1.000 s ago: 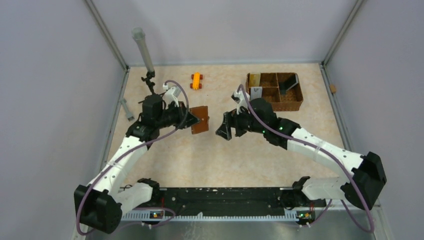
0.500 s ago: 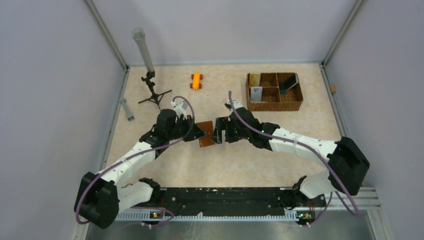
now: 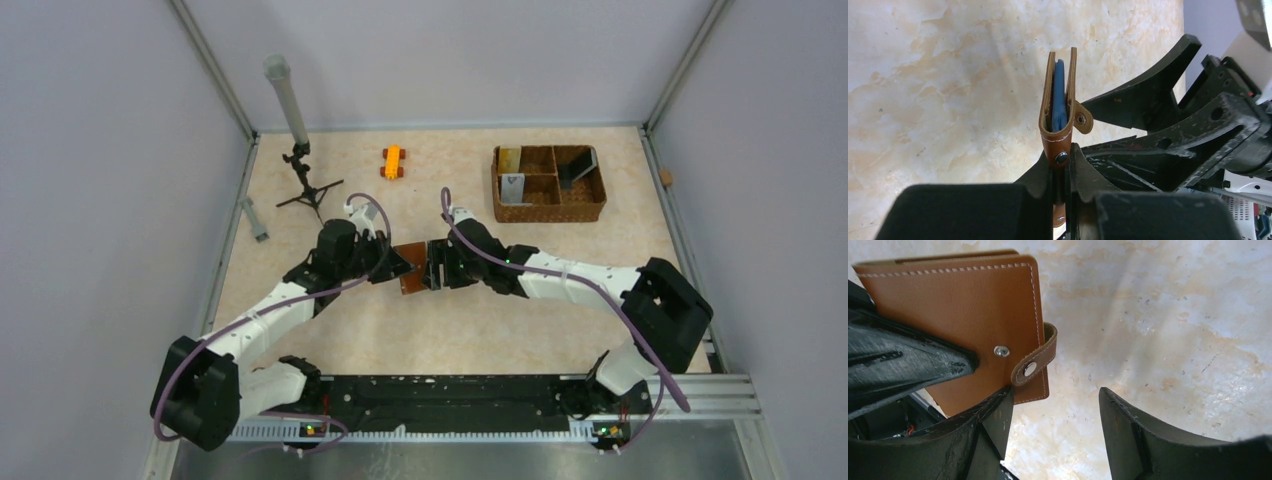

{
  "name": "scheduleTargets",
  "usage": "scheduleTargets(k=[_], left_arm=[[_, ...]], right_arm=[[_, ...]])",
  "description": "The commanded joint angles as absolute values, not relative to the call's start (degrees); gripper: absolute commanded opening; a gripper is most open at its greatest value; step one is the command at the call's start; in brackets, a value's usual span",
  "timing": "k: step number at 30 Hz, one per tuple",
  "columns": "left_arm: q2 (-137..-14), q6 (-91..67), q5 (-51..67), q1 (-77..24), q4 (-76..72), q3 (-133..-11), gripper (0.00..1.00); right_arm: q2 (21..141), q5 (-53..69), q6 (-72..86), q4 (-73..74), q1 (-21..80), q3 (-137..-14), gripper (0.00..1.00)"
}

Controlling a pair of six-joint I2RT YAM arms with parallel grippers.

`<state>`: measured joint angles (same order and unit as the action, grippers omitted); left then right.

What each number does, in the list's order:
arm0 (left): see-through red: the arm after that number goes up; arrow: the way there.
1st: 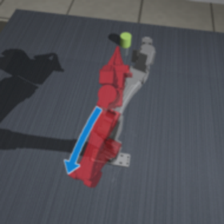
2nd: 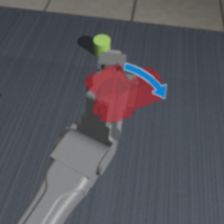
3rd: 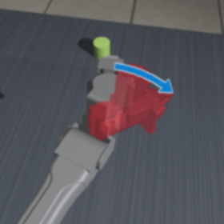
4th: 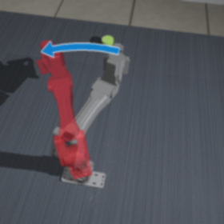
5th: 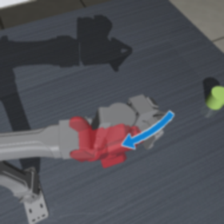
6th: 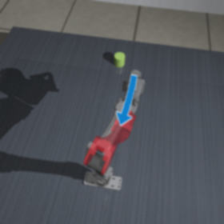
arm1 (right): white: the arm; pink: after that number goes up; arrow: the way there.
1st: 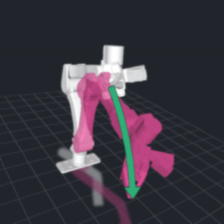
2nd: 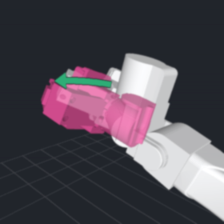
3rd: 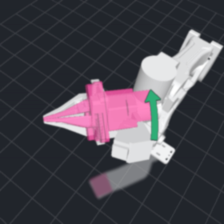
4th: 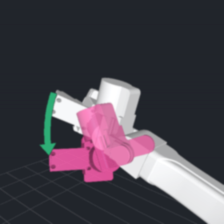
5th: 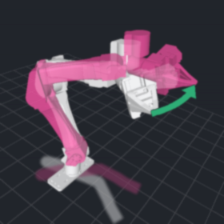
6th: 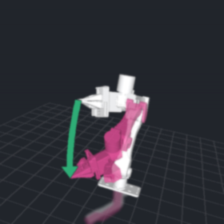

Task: Put the credit cards into the card holder
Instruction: Open the card holder at the center of the board.

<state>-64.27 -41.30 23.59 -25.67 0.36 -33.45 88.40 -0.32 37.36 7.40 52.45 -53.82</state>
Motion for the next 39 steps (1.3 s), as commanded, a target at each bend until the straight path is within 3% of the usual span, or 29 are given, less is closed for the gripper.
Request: scheduleTargets(k=[1, 7, 14, 18, 27, 32, 39], left_arm=[[-64.79, -41.70, 23.88, -26.17, -2.48, -33.28, 0.00], [-65.12, -41.78, 24.74, -26.27, -2.99, -32.92, 0.00], [-66.45, -41.20, 26.05, -26.24, -3.09, -33.17, 0.00], [-68.82, -41.18, 26.85, -26.28, -3.51, -32.94, 0.04], [-70.77, -35.70, 17.20, -26.28, 3.22, -33.49, 0.65], [-68.63, -35.22, 16.69, -26.28, 3.42, -32.84, 0.76], [-67.21, -42.20, 25.42, -26.24, -7.06, -28.55, 0.85]], right_arm=[[88.25, -4.00, 37.56, 6.05, 53.05, -57.00, 0.64], [88.85, -5.69, 36.79, 5.91, 52.96, -57.72, 0.61], [90.39, -8.32, 35.54, 7.91, 52.96, -58.54, 0.27], [88.84, -9.89, 34.99, 8.44, 52.93, -57.57, 0.00], [86.91, -5.86, 35.39, 7.55, 53.00, -52.45, 0.00], [83.89, -2.04, 35.81, 6.46, 52.94, -50.65, 0.00], [79.19, 3.12, 36.45, 5.05, 52.96, -50.11, 0.00]])
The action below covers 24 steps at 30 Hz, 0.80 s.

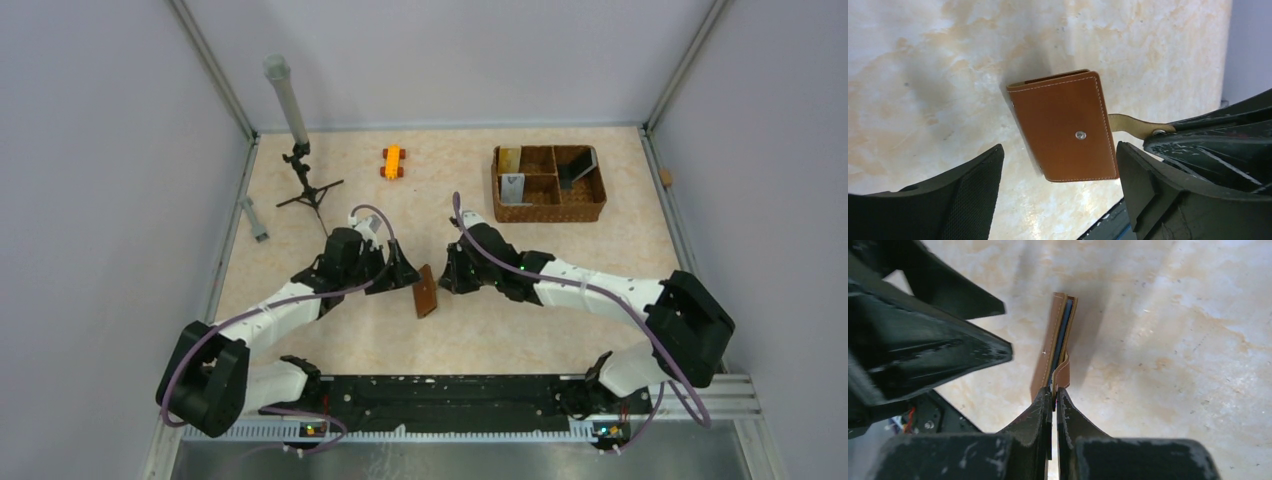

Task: Put the credit cards into the card holder
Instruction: Open the card holder at the center of the board.

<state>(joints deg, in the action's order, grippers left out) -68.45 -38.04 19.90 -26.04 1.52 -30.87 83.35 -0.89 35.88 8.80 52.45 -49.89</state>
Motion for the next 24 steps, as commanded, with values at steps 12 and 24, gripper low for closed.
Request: scheduleTargets(k=[12, 24], left_arm=[[-68.35, -43.71, 25.76, -26.27, -9.56, -27.27, 0.67], [-68.34, -45.11, 25.93, -26.28, -10.51, -26.81, 0.27]], right_arm=[[80.14, 4.29, 37.51, 2.84, 52.99, -48.78, 0.00], [82.99, 1.11, 38.67, 6.10, 52.97, -49.05, 0.00]])
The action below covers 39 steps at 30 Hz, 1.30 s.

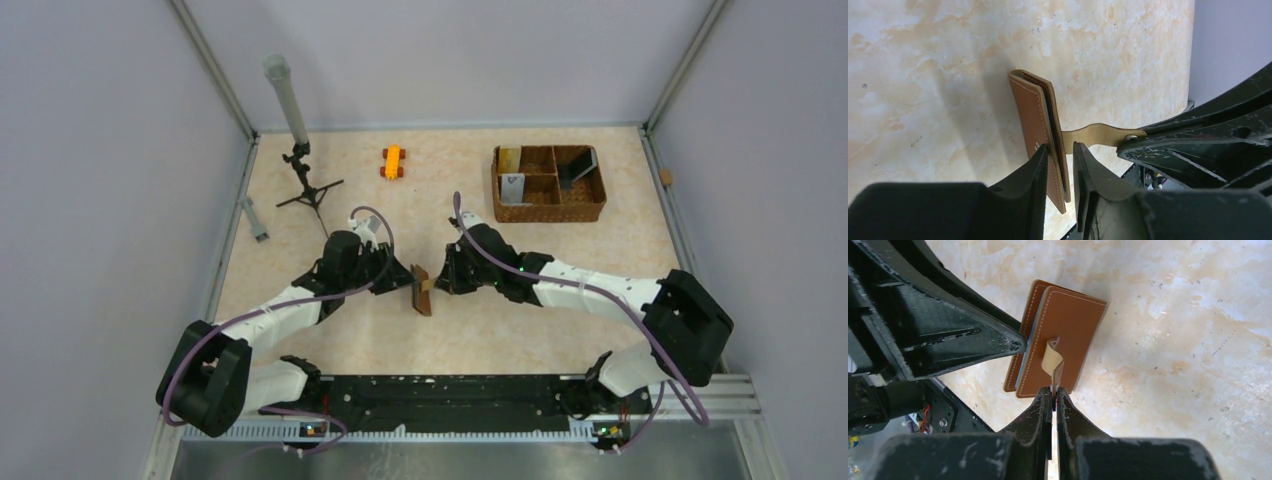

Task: Put the credit cards into the card holder
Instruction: Open the card holder at the center of the board.

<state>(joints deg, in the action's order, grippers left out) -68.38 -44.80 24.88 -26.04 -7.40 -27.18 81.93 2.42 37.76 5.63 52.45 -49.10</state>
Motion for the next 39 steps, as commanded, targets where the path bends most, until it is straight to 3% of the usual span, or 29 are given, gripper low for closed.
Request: scheduleTargets(k=[1, 7, 14, 21, 30, 39], left_arm=[[-68.45, -45.17, 26.05, -26.28, -10.58, -26.81, 0.25], [-69.17, -45.59, 26.18, -26.28, -10.59, -26.89, 0.12], [-68.90, -45.49, 26.33, -26.28, -10.81, -27.11, 0.12], [-70.80, -45.33, 26.28, -26.23, -10.28, -27.33, 0.00], [-68.99, -43.66, 20.75, -26.28, -4.44, -27.92, 0.00], [-65.05, -43.67, 19.96, -26.28, -3.61, -28.03, 0.00]], right_arm=[[83.17, 0.95, 38.72, 6.17, 52.93, -49.13, 0.00], [84.07, 0.26, 39.20, 7.27, 52.99, -49.44, 0.00], [84.25, -3.47, 39.64, 9.51, 52.99, -49.92, 0.00], [84.55, -5.08, 40.11, 11.15, 52.94, -50.17, 0.00], [84.72, -15.28, 40.69, 18.30, 52.79, -49.96, 0.00], [85.64, -16.52, 41.16, 18.02, 49.01, -45.37, 0.00]])
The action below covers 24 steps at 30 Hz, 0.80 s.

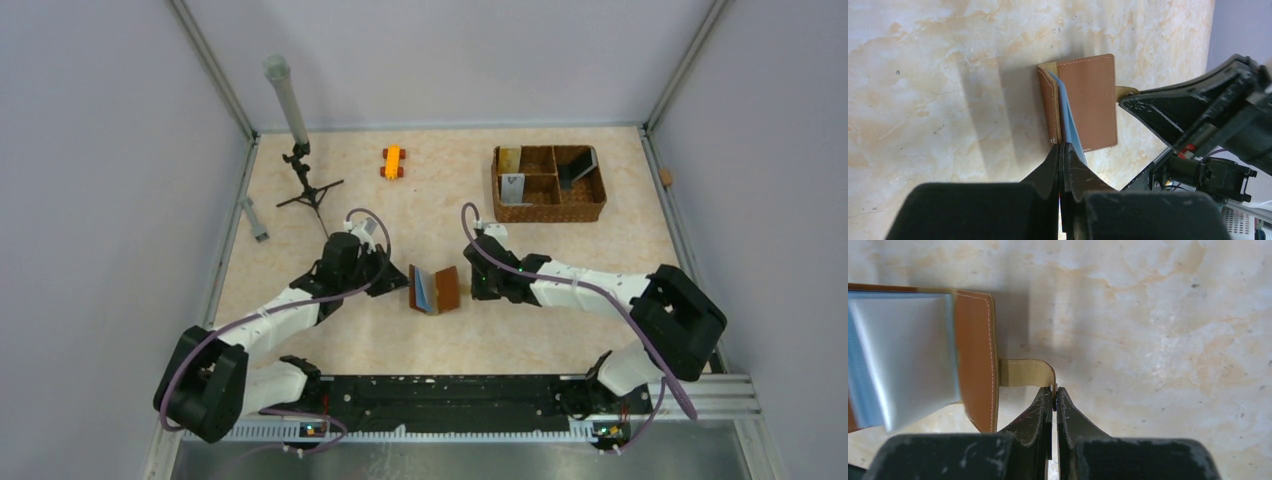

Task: Put the credit cards into the card holder
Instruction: Open the card holder at the center of the board.

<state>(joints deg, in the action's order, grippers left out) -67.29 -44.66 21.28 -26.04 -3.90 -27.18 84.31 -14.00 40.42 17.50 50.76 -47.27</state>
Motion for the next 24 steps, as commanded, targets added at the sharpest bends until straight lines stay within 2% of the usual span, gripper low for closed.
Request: scheduleTargets(k=[1, 6, 8, 12, 14, 16, 20, 24], left_arm=[[-64.77, -43.85, 20.07, -26.26, -3.60, -28.04, 0.00], [-63.75, -44.69, 21.39, -26.27, -4.77, -28.28, 0.00], [-63.66, -45.09, 22.04, -26.28, -5.17, -28.46, 0.00], [-64.00, -44.65, 21.75, -26.19, -3.96, -29.57, 0.00], [-64.43, -44.15, 21.24, -26.20, -2.60, -30.16, 0.00], [-64.80, -43.76, 21.10, -26.20, -1.89, -30.47, 0.00], [-65.19, -43.70, 21.14, -26.24, -1.68, -30.40, 0.00], [-65.16, -43.80, 21.06, -26.24, -1.58, -30.41, 0.00]], right_arm=[[85.82, -16.52, 41.14, 17.73, 48.40, -44.81, 0.00], [85.83, -16.19, 40.40, 17.32, 45.79, -42.76, 0.01], [84.75, -15.73, 39.90, 17.63, 44.99, -42.34, 0.06], [80.50, -16.00, 38.97, 18.97, 44.05, -42.31, 0.42], [78.02, -16.59, 38.85, 20.45, 43.68, -42.80, 0.54], [75.32, -16.48, 38.30, 21.52, 43.60, -43.54, 0.61], [69.50, -8.68, 34.84, 17.29, 43.76, -43.90, 0.65], [68.46, -0.25, 34.35, 10.56, 46.16, -44.65, 0.58]])
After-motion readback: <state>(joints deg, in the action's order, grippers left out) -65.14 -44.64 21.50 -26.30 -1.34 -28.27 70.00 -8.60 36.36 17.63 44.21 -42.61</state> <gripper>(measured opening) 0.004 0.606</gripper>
